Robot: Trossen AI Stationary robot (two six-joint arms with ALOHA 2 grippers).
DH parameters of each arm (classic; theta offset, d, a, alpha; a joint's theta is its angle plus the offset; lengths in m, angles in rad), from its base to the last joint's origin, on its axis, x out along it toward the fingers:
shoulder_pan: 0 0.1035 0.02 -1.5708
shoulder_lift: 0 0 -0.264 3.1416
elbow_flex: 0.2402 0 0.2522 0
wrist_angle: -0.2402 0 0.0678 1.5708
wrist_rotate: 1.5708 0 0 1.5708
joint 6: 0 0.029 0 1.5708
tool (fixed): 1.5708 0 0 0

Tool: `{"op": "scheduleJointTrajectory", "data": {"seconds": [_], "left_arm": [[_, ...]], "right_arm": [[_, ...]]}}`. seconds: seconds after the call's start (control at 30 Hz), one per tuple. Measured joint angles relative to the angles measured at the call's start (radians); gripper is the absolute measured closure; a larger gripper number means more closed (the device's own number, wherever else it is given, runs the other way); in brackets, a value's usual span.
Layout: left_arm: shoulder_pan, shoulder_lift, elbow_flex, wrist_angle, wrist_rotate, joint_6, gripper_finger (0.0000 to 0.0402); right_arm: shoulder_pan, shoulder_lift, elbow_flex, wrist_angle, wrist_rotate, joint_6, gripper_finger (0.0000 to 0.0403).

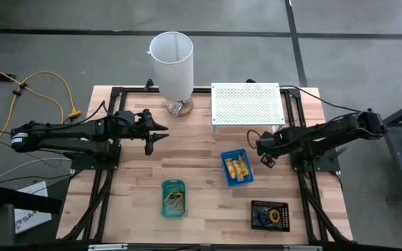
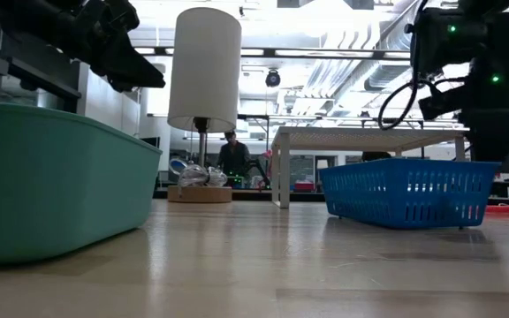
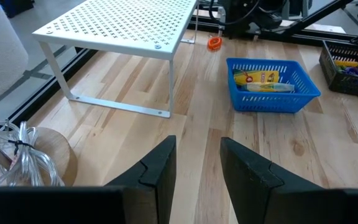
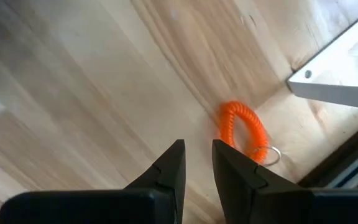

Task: Pick & Place Office Desk Supplies
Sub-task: Put the orange spring rubber band into the black bin

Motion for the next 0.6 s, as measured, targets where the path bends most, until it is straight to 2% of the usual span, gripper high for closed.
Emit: {"op": "scheduleJointTrajectory", "data": {"seconds": [0.17, 0.6], "left_arm": [[0.0, 0.0, 0.0, 0.0, 0.0, 0.0, 0.0282], [0.0, 0.0, 0.0, 0.0, 0.0, 0.0, 0.0282]], "right_arm": [[0.0, 0.004, 0.0, -0.04, 0.002, -0.05, 0.0334], [-0.001, 0.156, 0.0, -0.021, 0.002, -0.1, 0.0334]]}}
